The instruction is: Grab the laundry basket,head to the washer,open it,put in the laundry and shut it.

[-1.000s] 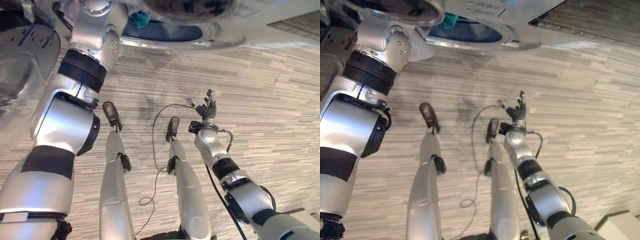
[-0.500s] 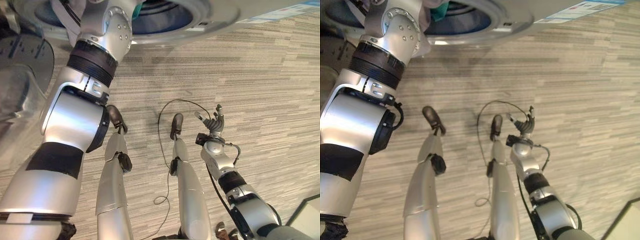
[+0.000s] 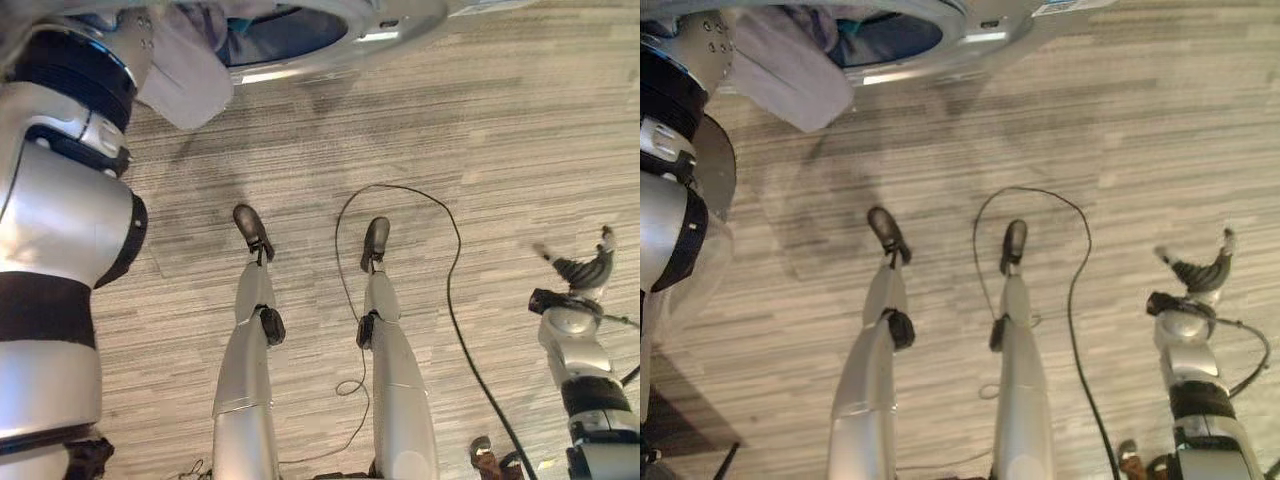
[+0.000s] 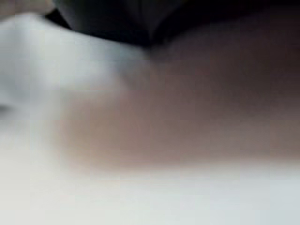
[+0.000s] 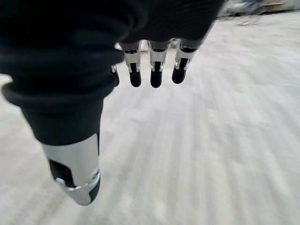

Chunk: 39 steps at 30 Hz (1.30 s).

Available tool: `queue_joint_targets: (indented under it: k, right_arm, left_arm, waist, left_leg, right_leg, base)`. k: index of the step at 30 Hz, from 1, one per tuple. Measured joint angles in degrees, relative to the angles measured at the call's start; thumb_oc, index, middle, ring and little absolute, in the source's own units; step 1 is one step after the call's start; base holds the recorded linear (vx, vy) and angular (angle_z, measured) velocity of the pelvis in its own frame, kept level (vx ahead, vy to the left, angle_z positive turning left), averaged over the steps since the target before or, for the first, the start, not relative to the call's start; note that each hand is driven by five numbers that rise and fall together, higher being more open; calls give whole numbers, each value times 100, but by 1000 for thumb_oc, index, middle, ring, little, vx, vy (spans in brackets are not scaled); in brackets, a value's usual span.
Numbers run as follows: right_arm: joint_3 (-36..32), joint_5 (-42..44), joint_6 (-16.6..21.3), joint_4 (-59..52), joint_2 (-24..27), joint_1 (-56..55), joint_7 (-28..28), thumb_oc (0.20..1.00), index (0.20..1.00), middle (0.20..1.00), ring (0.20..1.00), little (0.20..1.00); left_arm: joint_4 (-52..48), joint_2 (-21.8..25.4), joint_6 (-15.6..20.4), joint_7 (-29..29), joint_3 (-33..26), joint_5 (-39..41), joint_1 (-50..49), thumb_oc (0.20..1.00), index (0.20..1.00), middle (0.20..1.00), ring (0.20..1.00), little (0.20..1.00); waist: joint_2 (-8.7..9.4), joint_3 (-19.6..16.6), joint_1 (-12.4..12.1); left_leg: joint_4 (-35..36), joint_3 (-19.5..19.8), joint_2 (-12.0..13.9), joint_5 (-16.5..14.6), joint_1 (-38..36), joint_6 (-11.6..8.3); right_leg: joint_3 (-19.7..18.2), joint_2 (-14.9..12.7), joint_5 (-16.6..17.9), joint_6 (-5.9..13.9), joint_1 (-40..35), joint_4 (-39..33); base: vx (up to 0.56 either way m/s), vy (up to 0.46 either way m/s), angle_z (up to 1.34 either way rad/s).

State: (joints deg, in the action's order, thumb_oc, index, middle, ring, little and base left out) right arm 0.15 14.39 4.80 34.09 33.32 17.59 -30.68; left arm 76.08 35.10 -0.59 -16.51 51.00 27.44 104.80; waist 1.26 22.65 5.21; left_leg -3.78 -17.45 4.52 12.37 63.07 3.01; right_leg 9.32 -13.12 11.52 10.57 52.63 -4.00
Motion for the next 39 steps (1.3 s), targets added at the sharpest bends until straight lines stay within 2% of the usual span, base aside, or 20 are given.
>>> queue_joint_targets:
  k: [2, 4, 5, 8, 11, 12, 14, 16, 18, 20, 21, 22, 24, 27, 29, 30, 31, 32, 34, 39]
  right_arm:
    - [416, 57, 153, -10, -197, 99, 168, 1000, 1000, 1000, 1000, 1000]
    - [799, 52, 246, -244, -126, 310, 411, 1000, 1000, 1000, 1000, 1000]
    - [1004, 41, 288, -388, 21, 385, 495, 1000, 1000, 1000, 1000, 1000]
    - [1150, -127, 580, -612, 185, 556, 602, 1000, 1000, 1000, 1000, 1000]
    - [1400, -204, 747, -541, 196, 629, 615, 1000, 1000, 1000, 1000, 1000]
    - [1480, -215, 769, -504, 191, 630, 628, 1000, 1000, 1000, 1000, 1000]
    - [1656, -232, 831, -475, 179, 629, 682, 1000, 1000, 1000, 1000, 1000]
    - [1670, -231, 903, -650, 189, 564, 720, 1000, 1000, 1000, 1000, 1000]
    - [1424, -209, 1017, -408, 421, 561, 704, 1000, 1000, 1000, 1000, 1000]
    - [1020, -160, 916, 352, -268, 684, 514, 1000, 1000, 1000, 1000, 1000]
    - [873, -159, 654, 417, -523, 654, 495, 1000, 1000, 1000, 1000, 1000]
    - [1133, -162, 184, 165, -897, 439, 636, 1000, 1000, 1000, 1000, 1000]
    - [1529, -166, 39, 39, -1033, 326, 757, 1000, 1000, 1000, 1000, 1000]
    - [2209, -165, -257, 341, -898, 554, 881, 1000, 1000, 1000, 1000, 1000]
    - [2298, -166, -281, 308, -765, 613, 901, 1000, 1000, 1000, 1000, 1000]
    - [2378, -168, -291, 80, -548, 618, 920, 1000, 1000, 1000, 1000, 1000]
    - [2334, -170, -268, -115, -353, 612, 941, 1000, 1000, 1000, 1000, 1000]
    - [2321, -181, -255, -123, -296, 610, 952, 1000, 1000, 1000, 1000, 1000]
    - [2210, -184, -247, -21, -305, 606, 948, 1000, 1000, 1000, 1000, 1000]
    - [2013, -179, -249, 89, -369, 400, 944, 1000, 1000, 1000, 1000, 1000]
  left_arm:
    - [154, -187, -371, -10, 513, -1006, 99, 1000, 1000, 1000, 1000, 1000]
    - [-263, -413, -489, -54, 1764, -2332, 509, 1000, 1000, 1000, 1000, 1000]
    - [-579, -283, -492, -59, 2434, -2938, 672, 1000, 1000, 1000, 1000, 1000]
    - [-1419, -360, -389, -231, 2693, -4325, 725, 1000, 1000, 1000, 1000, 1000]
    - [-2512, -21, -328, -681, 3163, -5932, 759, 1000, 1000, 1000, 1000, 1000]
    - [-2677, 22, -296, -770, 3161, -6230, 767, 1000, 1000, 1000, 1000, 1000]
    - [-3500, 566, -379, -1161, 3119, -6766, 763, 1000, 1000, 1000, 1000, 1000]
    - [-3421, 790, -414, -1606, 3131, -7129, 734, 1000, 1000, 1000, 1000, 1000]
    - [-3241, 539, -588, -1211, 3570, -7527, 325, 1000, 1000, 1000, 1000, 1000]
    - [-2749, -691, -665, -636, 1686, -6855, -787, 1000, 1000, 1000, 1000, 1000]
    - [-2551, -1496, -423, -437, -708, -5975, -1725, 1000, 1000, 1000, 1000, 1000]
    - [-2393, -2508, -502, -314, -3037, -3527, -2776, 1000, 1000, 1000, 1000, 1000]
    - [-1833, -2095, -524, 114, -2356, -1853, -3069, 1000, 1000, 1000, 1000, 1000]
    - [-1272, -1521, -276, 158, -2035, 1023, -2546, 1000, 1000, 1000, 1000, 1000]
    - [-1081, -1260, -414, 177, -1866, 2184, -2142, 1000, 1000, 1000, 1000, 1000]
    - [-1270, -1004, -82, 131, -1669, 2777, -2138, 1000, 1000, 1000, 1000, 1000]
    - [-1453, -694, 254, 119, -1639, 3062, -1976, 1000, 1000, 1000, 1000, 1000]
    - [-1458, -576, 324, 123, -1633, 3068, -1868, 1000, 1000, 1000, 1000, 1000]
    - [-1448, -380, 380, 130, -1634, 3067, -1723, 1000, 1000, 1000, 1000, 1000]
    - [-1429, -370, 383, 147, -1593, 3047, -1716, 1000, 1000, 1000, 1000, 1000]
  waist:
    - [-16, -9, 42]
    - [-5, -7, 108]
    - [-4, -7, 157]
    - [7, -13, 169]
    - [13, -16, 182]
    - [15, -17, 177]
    - [31, -8, 226]
    - [60, 7, 393]
    - [61, 1, 315]
    - [134, -48, 146]
    - [131, -150, 73]
    - [252, -337, 65]
    - [324, -428, 173]
    - [330, -434, 233]
    - [330, -434, 215]
    - [334, -436, 231]
    - [348, -445, 235]
    - [355, -449, 246]
    - [386, -469, 312]
    - [391, -472, 360]
  left_leg:
    - [-24, 26, -6, 0, 8, 0]
    - [-39, 105, -85, -13, 135, 14]
    - [-46, 116, -126, -11, 175, 34]
    - [-240, 106, -204, -137, 253, 219]
    - [-402, 84, -247, -234, 316, 315]
    - [-407, 85, -251, -233, 317, 316]
    - [-429, 87, -244, -232, 326, 316]
    - [-459, 96, -205, -232, 327, 316]
    - [-734, 100, -202, -379, 275, 368]
    - [-811, 163, -203, -496, 136, 272]
    - [-808, 187, -209, -512, 136, 249]
    - [-810, 191, -251, -494, 102, 272]
    - [-812, 201, -295, -518, 108, 292]
    - [-940, 257, -275, -519, 259, 301]
    - [-979, 279, -260, -519, 312, 301]
    - [-999, 290, -257, -522, 321, 304]
    - [-1006, 297, -232, -538, 325, 284]
    - [-1006, 299, -222, -540, 325, 283]
    - [-1009, 296, -202, -543, 324, 284]
    - [-1021, 271, -209, -556, 325, 303]
  right_leg:
    - [74, 2, 6, -8, -89, -73]
    - [212, -102, 41, 43, -70, -70]
    - [233, -137, 54, 63, -68, -69]
    - [231, -242, 53, 113, -76, -17]
    - [219, -302, 64, 133, -85, -12]
    - [219, -305, 81, 152, -89, -12]
    - [212, -292, 89, 147, -82, -14]
    - [206, -259, 99, 140, -85, -15]
    - [148, -279, 100, 136, -192, 70]
    - [188, -295, 7, 249, -393, 122]
    - [217, -299, -49, 321, -409, 147]
    - [231, -310, -26, 290, -494, 46]
    - [251, -315, 11, 247, -578, -96]
    - [329, -312, 53, 254, -552, -94]
    - [373, -300, 61, 262, -558, -94]
    - [379, -297, 63, 262, -561, -94]
    - [379, -277, 67, 271, -564, -94]
    - [379, -271, 62, 277, -562, -95]
    - [377, -262, -2, 280, -556, -95]
    - [346, -260, 53, 244, -531, -95]
  base:
    - [23, 19, 16]
    - [24, 19, 24]
    - [16, 23, 15]
    - [11, 37, 6]
    - [2, 27, 0]
    - [5, 39, -1]
    - [0, 9, -2]
    - [11, 84, -5]
    - [22, 50, -7]
    - [7, -5, 4]
    - [4, 11, 12]
    - [-9, 31, 10]
    - [-20, 30, 9]
    - [-24, -1, 7]
    - [-14, -8, 2]
    - [0, 0, 0]
    - [-20, -14, -4]
    - [-12, -5, -5]
    - [0, 0, 0]
    - [0, 0, 0]
